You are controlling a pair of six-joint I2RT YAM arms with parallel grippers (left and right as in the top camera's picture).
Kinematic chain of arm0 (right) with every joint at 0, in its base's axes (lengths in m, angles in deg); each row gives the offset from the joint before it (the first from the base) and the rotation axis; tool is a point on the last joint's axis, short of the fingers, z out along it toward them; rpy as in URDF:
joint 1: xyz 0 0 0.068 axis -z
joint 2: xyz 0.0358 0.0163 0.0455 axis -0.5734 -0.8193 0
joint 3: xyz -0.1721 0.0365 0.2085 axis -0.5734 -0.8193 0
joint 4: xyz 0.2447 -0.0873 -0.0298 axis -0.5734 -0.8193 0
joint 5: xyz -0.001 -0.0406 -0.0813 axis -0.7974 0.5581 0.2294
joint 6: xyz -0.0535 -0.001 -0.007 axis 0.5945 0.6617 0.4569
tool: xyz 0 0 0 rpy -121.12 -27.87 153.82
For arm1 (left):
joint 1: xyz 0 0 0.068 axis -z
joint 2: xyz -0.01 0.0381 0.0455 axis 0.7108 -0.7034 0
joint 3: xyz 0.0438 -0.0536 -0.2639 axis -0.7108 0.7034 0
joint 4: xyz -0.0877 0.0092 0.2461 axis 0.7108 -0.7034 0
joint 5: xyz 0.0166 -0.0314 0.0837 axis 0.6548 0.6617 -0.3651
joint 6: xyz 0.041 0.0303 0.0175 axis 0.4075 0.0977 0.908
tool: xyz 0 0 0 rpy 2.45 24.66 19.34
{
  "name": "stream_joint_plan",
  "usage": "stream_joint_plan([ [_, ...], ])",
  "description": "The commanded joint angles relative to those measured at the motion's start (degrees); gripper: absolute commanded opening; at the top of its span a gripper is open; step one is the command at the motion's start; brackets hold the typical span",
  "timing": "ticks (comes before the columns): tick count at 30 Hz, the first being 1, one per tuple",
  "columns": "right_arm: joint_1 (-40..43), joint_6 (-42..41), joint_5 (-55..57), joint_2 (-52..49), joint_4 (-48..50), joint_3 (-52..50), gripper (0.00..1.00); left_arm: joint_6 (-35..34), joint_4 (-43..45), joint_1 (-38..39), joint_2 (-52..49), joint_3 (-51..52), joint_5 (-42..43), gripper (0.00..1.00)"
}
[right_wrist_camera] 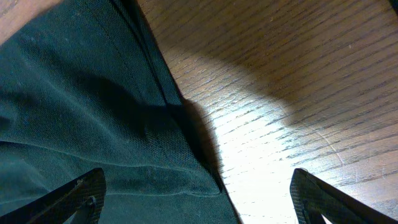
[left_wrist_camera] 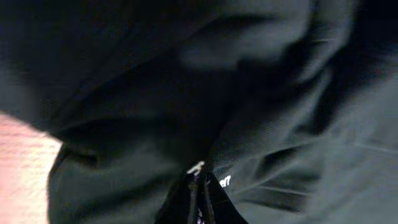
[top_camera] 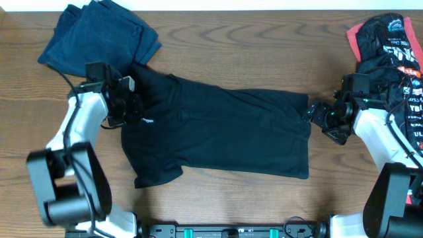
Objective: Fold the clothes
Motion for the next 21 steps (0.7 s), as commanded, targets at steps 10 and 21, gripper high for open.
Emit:
stream_joint_plan([
  [10,-0.48,0.68,-0.31,-0.28,-0.09,1.22,0.91,-5.77,-1.25,-0.17,5.55,-1.03,-13.25,0.06],
  [21,-0.48,0.68,-0.31,-0.28,-0.24,1.2,0.92,-7.48,-2.34,-1.49,5.6,-1.03,-15.56,0.06],
])
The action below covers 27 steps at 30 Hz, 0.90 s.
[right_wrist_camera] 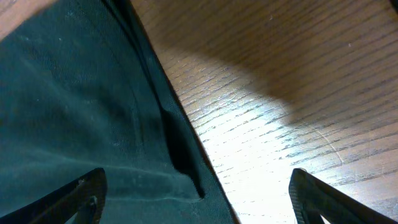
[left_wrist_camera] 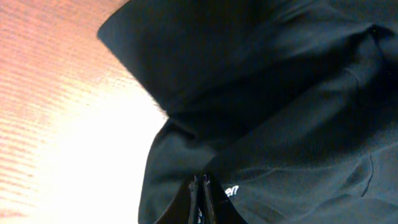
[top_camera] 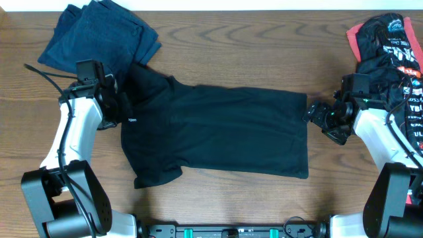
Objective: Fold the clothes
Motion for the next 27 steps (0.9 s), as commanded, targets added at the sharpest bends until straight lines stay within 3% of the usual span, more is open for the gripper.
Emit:
stream_joint_plan([
  [1,-0.48,0.68,-0.31,-0.28,-0.07,1.2,0.92,-0.94,-0.85,-0.44,0.37,-1.01,-1.95,0.06],
  [8,-0.48,0.68,-0.31,-0.28,-0.07,1.03,0.92,-0.98,-1.33,-0.46,0.37,-1.01,-4.31,0.12],
  [9,-0.48,0.68,-0.31,-0.28,-0.07,1.01,0.92,-0.98,-1.7,-0.44,0.37,-1.01,-4.96,0.17],
  [14,-0.7,0.66,-0.31,-0.28,0.0,1.01,0.92,-1.16,-2.23,-0.42,0.66,-1.14,-5.84,0.17],
  [16,-1.09,0.66,-0.31,-0.28,0.13,1.01,0.92,-0.57,-1.81,-0.11,1.25,-1.55,-2.4,0.17],
  [18,-1.51,0.66,-0.31,-0.28,0.28,1.01,0.92,3.87,-0.02,0.42,1.79,-1.77,4.87,0.31],
  [20,-2.14,0.59,-0.35,-0.28,0.61,1.01,0.92,7.1,3.19,1.6,1.9,-1.77,10.73,0.57],
  [27,-4.68,0.15,-0.7,-0.28,1.09,1.01,0.92,9.92,11.37,8.28,-0.04,-1.77,11.91,0.69],
])
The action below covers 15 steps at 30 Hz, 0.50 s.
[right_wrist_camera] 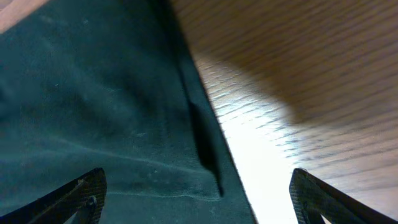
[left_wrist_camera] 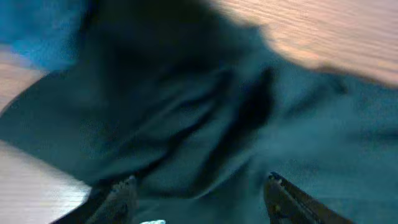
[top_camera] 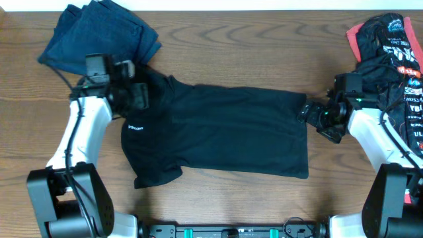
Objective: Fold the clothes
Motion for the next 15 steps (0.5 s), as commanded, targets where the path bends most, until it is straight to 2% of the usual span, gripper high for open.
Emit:
stream_joint_plan([
  [1,-1.77,0.2,-0.59,-0.28,0.2,1.01,0.92,3.13,2.62,3.56,-0.83,-1.55,2.67,0.69],
  [6,-3.58,-0.13,-0.61,-0.28,-0.11,1.01,0.93,3.06,7.23,6.36,-3.54,-1.55,2.19,0.69],
  [15,-4.72,-0.22,-0.59,-0.28,-0.76,1.01,0.93,5.22,9.99,6.43,-11.54,-1.55,0.2,0.69],
])
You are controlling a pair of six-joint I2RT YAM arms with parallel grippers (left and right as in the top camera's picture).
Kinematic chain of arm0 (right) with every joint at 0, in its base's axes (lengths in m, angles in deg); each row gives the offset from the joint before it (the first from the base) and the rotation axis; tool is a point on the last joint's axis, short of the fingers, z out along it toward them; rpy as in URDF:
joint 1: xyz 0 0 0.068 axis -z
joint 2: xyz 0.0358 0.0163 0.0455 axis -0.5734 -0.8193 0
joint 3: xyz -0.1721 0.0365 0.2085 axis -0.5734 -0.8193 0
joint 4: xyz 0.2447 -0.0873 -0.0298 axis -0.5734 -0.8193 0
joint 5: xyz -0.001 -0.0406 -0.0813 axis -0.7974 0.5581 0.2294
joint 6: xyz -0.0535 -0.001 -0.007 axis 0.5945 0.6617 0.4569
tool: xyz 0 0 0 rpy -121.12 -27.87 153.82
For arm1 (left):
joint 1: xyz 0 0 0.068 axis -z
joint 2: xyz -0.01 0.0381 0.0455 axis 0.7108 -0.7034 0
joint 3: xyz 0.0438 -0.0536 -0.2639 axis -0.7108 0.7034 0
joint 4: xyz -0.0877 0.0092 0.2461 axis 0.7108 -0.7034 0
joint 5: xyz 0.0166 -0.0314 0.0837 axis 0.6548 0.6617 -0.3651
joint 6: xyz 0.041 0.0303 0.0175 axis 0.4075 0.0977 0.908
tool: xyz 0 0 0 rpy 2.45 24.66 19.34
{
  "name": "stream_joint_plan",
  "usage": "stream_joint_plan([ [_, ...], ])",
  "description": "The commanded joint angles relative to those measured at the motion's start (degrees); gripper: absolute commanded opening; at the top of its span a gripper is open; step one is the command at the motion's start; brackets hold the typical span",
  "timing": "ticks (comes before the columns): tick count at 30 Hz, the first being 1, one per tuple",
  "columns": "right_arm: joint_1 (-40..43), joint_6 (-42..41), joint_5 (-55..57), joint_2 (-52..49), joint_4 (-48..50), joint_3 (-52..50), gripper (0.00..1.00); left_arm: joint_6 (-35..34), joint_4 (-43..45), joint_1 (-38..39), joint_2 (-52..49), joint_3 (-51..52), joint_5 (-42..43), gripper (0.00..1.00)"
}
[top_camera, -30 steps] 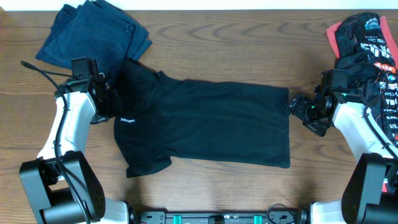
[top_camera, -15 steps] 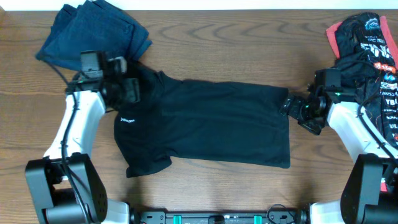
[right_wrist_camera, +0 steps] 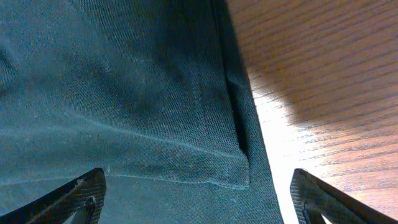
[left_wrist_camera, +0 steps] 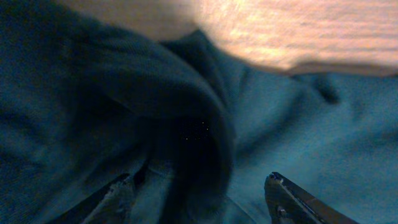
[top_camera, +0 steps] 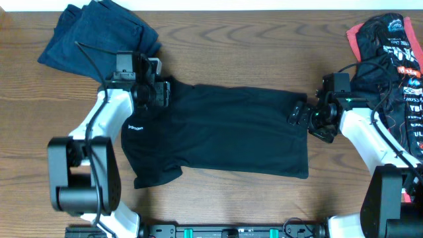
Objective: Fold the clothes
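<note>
A black polo shirt lies spread across the middle of the wooden table, collar to the left, hem to the right. My left gripper stands open over the collar area, a dark fold of cloth between its fingers. At the shirt's upper right corner my right gripper is open, its fingers straddling the stitched hem corner.
A folded dark blue garment lies at the back left, just behind the left arm. A heap of black and red printed clothes sits at the back right. Bare wood lies behind and in front of the shirt.
My left gripper has moved right from the shoulder onto the collar, still open. My right gripper has moved a little left, further over the hem corner.
At first my left gripper was shut on the shirt's left sleeve area, the shirt rumpled. Then it had pulled left, flattening the shirt. Later it stood open near the shoulder, and now over the collar. The right gripper stayed open at the hem corner throughout.
</note>
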Motion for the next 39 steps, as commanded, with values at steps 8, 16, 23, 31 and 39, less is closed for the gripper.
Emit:
stream_joint_plan([
  [8,-0.55,-0.2,-0.37,-0.28,0.2,1.01,0.93,1.6,1.2,-0.04,-3.43,-1.46,-0.72,0.58],
  [16,-0.55,-0.17,-0.33,-0.28,0.2,1.01,0.93,0.09,1.27,-0.04,-2.93,-1.66,-3.28,0.23],
  [23,-0.55,-0.15,0.24,-0.28,-0.11,1.01,0.93,-1.68,0.81,-0.17,-1.33,-1.75,-11.32,0.06],
  [31,-0.55,-0.13,0.7,-0.28,-0.33,0.72,0.92,-4.48,1.09,-3.43,1.31,-1.75,-18.82,0.06],
  [39,-0.55,-0.15,0.68,-0.28,-0.48,0.7,0.92,-5.14,0.92,-6.88,1.31,-1.75,-18.75,0.67],
])
